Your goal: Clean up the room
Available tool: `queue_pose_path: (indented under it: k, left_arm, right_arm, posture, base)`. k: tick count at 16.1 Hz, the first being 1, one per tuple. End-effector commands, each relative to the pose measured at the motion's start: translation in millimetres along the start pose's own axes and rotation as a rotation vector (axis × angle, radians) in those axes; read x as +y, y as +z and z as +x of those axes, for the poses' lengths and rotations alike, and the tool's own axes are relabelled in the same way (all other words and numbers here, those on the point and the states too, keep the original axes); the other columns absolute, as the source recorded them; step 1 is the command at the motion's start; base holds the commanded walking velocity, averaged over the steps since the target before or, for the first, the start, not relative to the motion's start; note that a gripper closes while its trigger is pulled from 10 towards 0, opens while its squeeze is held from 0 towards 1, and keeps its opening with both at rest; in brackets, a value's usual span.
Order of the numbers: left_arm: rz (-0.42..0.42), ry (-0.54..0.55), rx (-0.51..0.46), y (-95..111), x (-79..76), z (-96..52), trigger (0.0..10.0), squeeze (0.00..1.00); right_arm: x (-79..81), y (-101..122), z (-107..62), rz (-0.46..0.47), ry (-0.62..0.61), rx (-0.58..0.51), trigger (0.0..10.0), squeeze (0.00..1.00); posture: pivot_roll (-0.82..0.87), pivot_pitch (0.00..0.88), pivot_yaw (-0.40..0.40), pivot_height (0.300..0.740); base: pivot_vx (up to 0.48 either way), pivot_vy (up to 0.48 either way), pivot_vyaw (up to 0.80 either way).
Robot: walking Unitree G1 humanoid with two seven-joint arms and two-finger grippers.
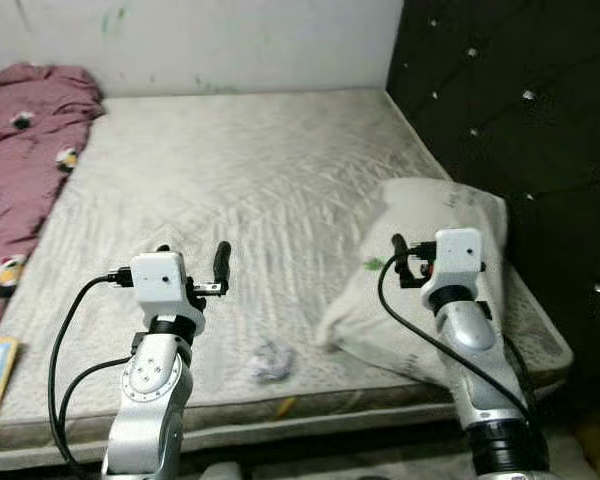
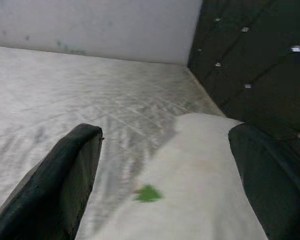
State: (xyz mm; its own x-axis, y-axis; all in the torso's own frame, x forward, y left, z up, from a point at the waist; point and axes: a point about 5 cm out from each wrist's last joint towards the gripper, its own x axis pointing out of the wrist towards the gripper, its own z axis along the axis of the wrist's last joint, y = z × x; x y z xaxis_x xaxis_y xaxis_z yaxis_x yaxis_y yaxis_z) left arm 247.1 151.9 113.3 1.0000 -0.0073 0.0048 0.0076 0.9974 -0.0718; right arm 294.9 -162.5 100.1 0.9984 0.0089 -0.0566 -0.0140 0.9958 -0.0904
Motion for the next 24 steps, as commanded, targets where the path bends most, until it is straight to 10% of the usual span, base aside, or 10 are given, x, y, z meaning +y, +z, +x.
queue_pose_path:
  k: [1,9,24]
  left_arm:
    - [-0.003,0.013,-0.001,1.4,4.9,0.4,10.0,0.00]
    - [-0.018,0.021,-0.028,9.6,7.3,5.8,10.0,0.00]
    - [0.031,0.181,-0.034,7.8,29.4,-12.0,10.0,0.00]
  right_arm:
    - [5.5,2.0,1.3,0.000,0.018,-0.001,10.0,0.00]
    - [7.9,6.1,5.9,0.003,0.012,-0.013,10.0,0.00]
    - [1.9,6.7,-6.6,-0.011,-0.023,-0.022,10.0,0.00]
  posture:
    - [-0.02,0.000,-0.022,0.740]
    - [-0.01,0.000,-0.017,0.740]
    - [0.00,0.000,-0.014,0.740]
  base:
    - [0.000,0.480,0.00]
    - [0.000,0.480,0.00]
    - [0.000,0.000,-0.19]
